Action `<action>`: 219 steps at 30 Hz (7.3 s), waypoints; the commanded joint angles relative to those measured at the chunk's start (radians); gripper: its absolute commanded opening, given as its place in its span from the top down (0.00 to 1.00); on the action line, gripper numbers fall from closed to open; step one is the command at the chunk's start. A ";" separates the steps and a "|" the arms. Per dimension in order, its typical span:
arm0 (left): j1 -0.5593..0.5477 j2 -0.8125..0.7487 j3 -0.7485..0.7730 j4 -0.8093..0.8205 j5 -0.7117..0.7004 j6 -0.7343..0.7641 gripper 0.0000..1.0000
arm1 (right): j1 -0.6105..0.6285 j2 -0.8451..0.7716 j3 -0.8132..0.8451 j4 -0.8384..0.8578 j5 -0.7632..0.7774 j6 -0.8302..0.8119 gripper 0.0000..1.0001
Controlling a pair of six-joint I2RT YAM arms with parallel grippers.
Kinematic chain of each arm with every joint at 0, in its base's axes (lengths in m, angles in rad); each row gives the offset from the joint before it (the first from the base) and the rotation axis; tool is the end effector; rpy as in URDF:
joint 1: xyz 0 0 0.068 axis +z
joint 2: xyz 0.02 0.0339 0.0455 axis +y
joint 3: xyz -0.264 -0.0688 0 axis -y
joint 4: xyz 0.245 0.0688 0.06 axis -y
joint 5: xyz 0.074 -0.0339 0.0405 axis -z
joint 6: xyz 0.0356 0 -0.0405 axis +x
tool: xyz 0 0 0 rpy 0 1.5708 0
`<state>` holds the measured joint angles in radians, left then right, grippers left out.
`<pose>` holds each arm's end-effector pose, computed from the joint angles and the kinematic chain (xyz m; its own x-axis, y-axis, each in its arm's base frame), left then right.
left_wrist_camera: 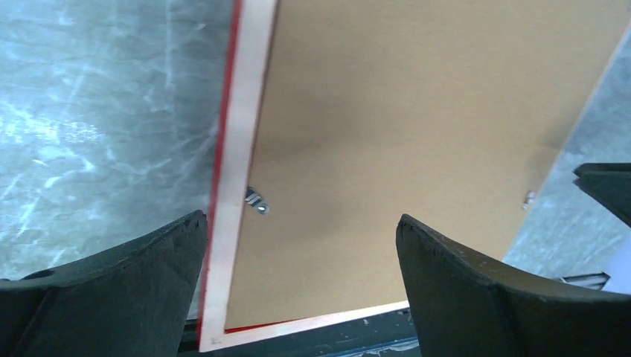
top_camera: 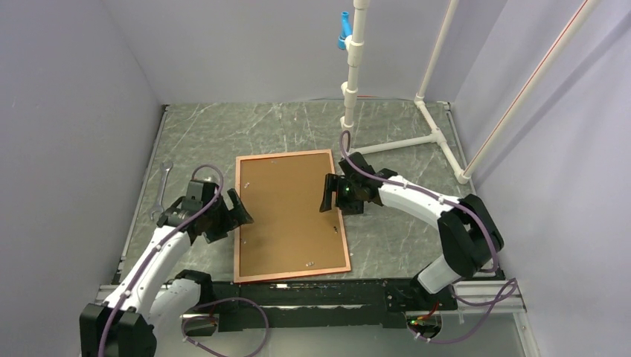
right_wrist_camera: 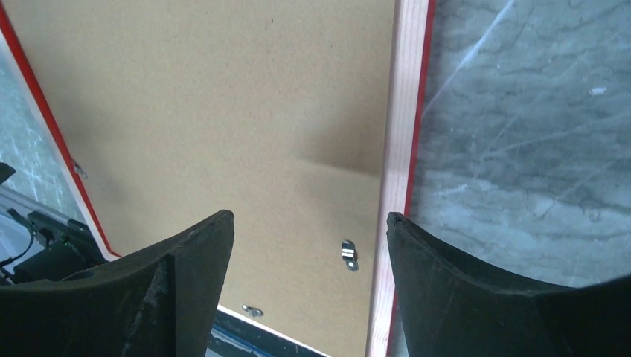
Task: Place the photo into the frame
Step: Adjust the photo frame at the center of the board, then install the photo frame at the center of the board.
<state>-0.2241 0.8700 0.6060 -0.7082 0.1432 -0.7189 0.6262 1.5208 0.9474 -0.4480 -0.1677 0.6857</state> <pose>0.1583 -0.0413 0.2190 -0.8026 -0.4856 -0.3464 -0.3059 0.8337 -0.4598 0.2413 0.1819 0.2016 -0.9455 0.0867 -0.3140 -0.0643 0.8953 0.4408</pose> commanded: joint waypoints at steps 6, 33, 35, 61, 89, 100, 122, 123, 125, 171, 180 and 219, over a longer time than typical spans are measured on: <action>0.086 0.094 -0.052 0.063 0.074 0.088 0.01 | 0.000 0.102 0.057 0.067 0.028 0.008 0.23; 0.091 0.297 -0.009 0.182 0.203 0.217 0.01 | 0.092 0.232 0.122 0.176 -0.041 -0.033 0.21; 0.091 0.295 0.002 0.170 0.196 0.224 0.01 | 0.095 0.233 0.115 0.163 -0.020 -0.028 0.21; 0.023 0.282 0.003 0.133 0.143 0.204 0.02 | 0.052 0.119 -0.047 0.133 0.062 0.029 0.09; -0.083 0.249 0.026 0.089 0.010 0.176 0.03 | 0.191 -0.019 -0.193 0.057 0.165 0.066 0.44; -0.100 0.271 0.063 0.071 -0.053 0.159 0.02 | 0.210 -0.060 -0.210 0.003 0.230 0.071 0.30; -0.101 -0.036 -0.096 0.059 -0.152 -0.053 0.03 | 0.221 0.019 -0.091 -0.073 0.348 0.056 0.35; -0.100 -0.042 -0.104 0.059 -0.152 -0.054 0.03 | 0.223 0.021 -0.088 -0.067 0.340 0.055 0.34; -0.101 -0.055 -0.109 0.055 -0.152 -0.052 0.04 | 0.221 0.021 -0.084 -0.053 0.325 0.055 0.32; -0.124 0.029 -0.219 0.193 -0.098 -0.059 0.18 | 0.188 0.048 -0.113 0.026 0.337 0.045 0.56; -0.124 0.028 -0.210 0.171 -0.113 -0.046 0.17 | 0.189 0.017 -0.129 0.038 0.309 0.055 0.55; -0.127 -0.018 -0.234 0.163 -0.090 -0.050 0.17 | 0.199 0.037 -0.061 -0.037 0.360 0.069 0.46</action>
<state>-0.3424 0.8612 0.3931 -0.5591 0.0288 -0.7715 0.8207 1.5131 0.8448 -0.4717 0.1593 0.7448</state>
